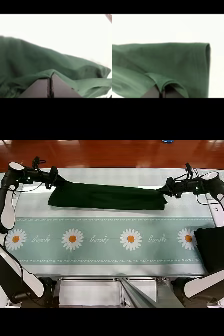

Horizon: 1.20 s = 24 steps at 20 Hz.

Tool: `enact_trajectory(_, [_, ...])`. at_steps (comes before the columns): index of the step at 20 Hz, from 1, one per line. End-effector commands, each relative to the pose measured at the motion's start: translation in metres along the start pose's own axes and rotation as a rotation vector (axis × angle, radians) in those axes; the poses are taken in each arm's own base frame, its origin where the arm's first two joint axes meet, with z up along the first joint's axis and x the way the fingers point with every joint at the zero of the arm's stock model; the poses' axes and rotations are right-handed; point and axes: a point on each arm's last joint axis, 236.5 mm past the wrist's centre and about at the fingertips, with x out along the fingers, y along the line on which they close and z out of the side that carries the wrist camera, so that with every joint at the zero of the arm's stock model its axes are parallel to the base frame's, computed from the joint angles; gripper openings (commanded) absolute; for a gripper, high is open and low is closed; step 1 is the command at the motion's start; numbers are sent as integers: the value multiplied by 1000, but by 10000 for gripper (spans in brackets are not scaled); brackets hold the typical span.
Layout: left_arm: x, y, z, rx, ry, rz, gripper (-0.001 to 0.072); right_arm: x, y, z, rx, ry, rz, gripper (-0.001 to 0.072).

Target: Fold the shirts.

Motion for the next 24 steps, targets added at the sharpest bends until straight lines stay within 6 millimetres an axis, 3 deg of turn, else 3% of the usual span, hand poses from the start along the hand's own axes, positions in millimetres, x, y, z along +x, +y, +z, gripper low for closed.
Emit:
enact_trajectory(1, [-6, -7, 15, 22, -44, -7, 19, 1, -3, 13, 12, -48, -14, 28])
enact_trajectory(3, [-2, -8, 11, 28, -29, -7, 19, 1, -4, 13, 13, -50, -16, 27])
enact_trajectory(6, [15, -2, -10, 16, 56, -6, 19, 6, -7, 16, 31, -63, -11, 28])
enact_trajectory(7, [19, 0, -16, 13, 83, -6, 90, 8, -9, 18, 39, -69, -10, 109])
enact_trajectory(8, [22, 1, -26, 7, 123, -7, 380, 10, -12, 19, 45, -72, -13, 376])
enact_trajectory(9, [19, 4, -35, 11, 163, 3, 511, 10, -13, 20, 44, -77, -18, 413])
enact_trajectory(10, [11, 9, -41, 13, 199, 33, 510, 4, -14, 23, 63, -89, -16, 413])
enact_trajectory(12, [-20, 31, -45, -7, 234, 143, 510, -25, -17, 31, 116, -112, -4, 413])
enact_trajectory(15, [-96, 55, -27, 104, 153, 341, 510, -103, -30, 27, 116, -112, -21, 413])
enact_trajectory(17, [-145, 63, -15, 159, 68, 455, 510, -158, -76, 25, 171, -230, -230, 413])
enact_trajectory(18, [-161, 62, -11, 157, 22, 470, 510, -178, -93, 22, 193, -302, -304, 414])
enact_trajectory(19, [-172, 57, -10, 152, -34, 459, 510, -185, -106, 10, 223, -337, -333, 414])
enact_trajectory(20, [-171, 46, -18, 178, -42, 412, 510, -179, -117, -8, 262, -335, -339, 414])
enact_trajectory(22, [-158, 19, -48, 251, -22, 287, 510, -147, -133, -43, 365, -300, -305, 418])
enact_trajectory(24, [-144, -5, -72, 270, -57, 183, 510, -112, -120, -52, 395, -273, -170, 418])
